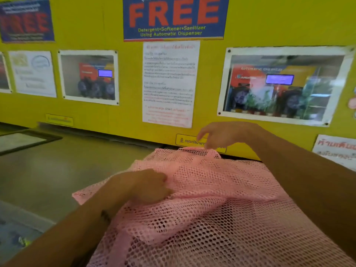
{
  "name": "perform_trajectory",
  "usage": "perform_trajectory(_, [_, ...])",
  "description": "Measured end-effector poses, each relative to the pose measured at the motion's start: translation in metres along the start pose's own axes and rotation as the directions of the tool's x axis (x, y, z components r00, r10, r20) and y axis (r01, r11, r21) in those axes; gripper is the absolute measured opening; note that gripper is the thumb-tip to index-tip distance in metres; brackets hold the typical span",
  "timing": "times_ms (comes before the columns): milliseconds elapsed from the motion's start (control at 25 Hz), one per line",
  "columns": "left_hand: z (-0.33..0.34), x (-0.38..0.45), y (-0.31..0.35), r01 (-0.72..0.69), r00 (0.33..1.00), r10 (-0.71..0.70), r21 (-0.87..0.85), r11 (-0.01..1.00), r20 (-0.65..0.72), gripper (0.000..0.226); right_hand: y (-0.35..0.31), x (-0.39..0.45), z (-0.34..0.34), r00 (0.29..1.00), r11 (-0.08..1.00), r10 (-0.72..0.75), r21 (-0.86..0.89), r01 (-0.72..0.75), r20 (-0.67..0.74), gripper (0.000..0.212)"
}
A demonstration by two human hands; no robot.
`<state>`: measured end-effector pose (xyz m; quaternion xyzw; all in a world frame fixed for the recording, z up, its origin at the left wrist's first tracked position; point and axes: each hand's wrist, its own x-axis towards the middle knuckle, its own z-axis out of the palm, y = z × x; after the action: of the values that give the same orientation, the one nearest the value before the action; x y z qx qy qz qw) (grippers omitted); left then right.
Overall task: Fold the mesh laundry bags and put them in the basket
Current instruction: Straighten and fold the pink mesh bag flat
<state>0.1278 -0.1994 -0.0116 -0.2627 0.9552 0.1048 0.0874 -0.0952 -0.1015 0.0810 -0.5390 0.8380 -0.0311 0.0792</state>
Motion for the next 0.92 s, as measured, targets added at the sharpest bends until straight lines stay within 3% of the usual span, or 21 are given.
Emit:
perform_trajectory(80, [-0.006, 0.003, -0.002, 0.086, 0.996, -0.085, 0.120, 0.989, -0.018, 0.064, 0.029, -0.027, 0.008, 0.972, 0.984, 0.170, -0.078, -0.159, 0.162, 0.045])
perform_trajectory(200, [-0.022, -0.008, 0.016, 0.122, 0.966, -0.092, 0.112, 0.986, -0.243, 0.054, 0.077, -0.059, 0.016, 0.940, 0.936, 0.307, -0.225, -0.270, 0.151, 0.044])
perform_trajectory(360, [-0.020, -0.018, 0.081, -0.244, 0.884, 0.211, -0.028, 0.969, -0.417, 0.029, 0.123, -0.107, 0.017, 0.917, 0.898, 0.371, -0.308, -0.314, 0.146, 0.046])
perform_trajectory(440, [-0.011, -0.015, 0.114, -0.397, 0.862, 0.362, -0.029, 0.917, -0.356, 0.015, 0.141, -0.122, 0.032, 0.904, 0.902, 0.398, -0.251, -0.353, 0.159, 0.055])
perform_trajectory(520, [-0.006, -0.007, 0.138, -0.422, 0.877, 0.413, 0.016, 0.907, -0.245, 0.012, 0.155, -0.127, 0.053, 0.923, 0.921, 0.371, -0.166, -0.352, 0.099, 0.054])
perform_trajectory(600, [0.000, 0.005, 0.151, -0.373, 0.915, 0.378, 0.061, 0.926, -0.144, 0.021, 0.162, -0.124, 0.071, 0.947, 0.943, 0.321, -0.092, -0.319, 0.009, 0.039])
perform_trajectory(760, [0.010, 0.019, 0.152, -0.282, 0.937, 0.302, 0.133, 0.950, -0.174, 0.049, 0.162, -0.121, 0.081, 0.971, 0.976, 0.217, 0.026, -0.216, -0.101, 0.007])
perform_trajectory(840, [0.013, 0.023, 0.144, -0.246, 0.947, 0.264, 0.118, 0.962, -0.181, 0.074, 0.160, -0.118, 0.064, 0.968, 0.983, 0.177, 0.071, -0.166, -0.180, 0.008])
perform_trajectory(920, [0.018, 0.028, 0.136, -0.211, 0.958, 0.226, 0.103, 0.972, -0.178, 0.088, 0.158, -0.112, 0.036, 0.921, 0.971, 0.190, 0.204, -0.125, -0.340, 0.008])
